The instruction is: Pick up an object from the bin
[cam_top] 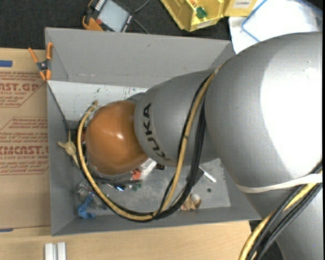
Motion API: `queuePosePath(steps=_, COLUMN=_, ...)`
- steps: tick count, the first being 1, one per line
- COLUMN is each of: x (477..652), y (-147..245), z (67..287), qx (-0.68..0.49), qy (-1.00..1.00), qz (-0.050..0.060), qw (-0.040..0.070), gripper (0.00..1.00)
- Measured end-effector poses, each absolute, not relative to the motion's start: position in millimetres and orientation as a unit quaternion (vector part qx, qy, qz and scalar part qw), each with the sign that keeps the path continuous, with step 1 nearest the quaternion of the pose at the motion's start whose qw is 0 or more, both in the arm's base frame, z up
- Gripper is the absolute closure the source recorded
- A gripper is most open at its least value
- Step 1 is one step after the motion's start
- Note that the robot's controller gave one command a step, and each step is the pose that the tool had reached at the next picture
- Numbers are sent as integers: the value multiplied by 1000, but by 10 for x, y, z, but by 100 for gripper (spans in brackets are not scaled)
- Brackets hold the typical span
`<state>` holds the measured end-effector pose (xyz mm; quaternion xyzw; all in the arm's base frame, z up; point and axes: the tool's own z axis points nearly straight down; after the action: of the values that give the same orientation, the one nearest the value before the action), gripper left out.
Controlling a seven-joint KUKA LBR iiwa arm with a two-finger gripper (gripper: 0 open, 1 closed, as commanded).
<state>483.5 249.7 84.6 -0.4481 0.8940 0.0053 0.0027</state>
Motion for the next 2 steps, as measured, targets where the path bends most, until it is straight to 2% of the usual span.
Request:
queuePosePath(steps=1, x=4837, y=2510, z=1578, qx=-448, qy=894, qz=6, qw=4, gripper=100)
queuePosePath(steps=2, x=4807, y=2498, z=1054, qx=-448, qy=894, qz=6, qw=-2, gripper=100)
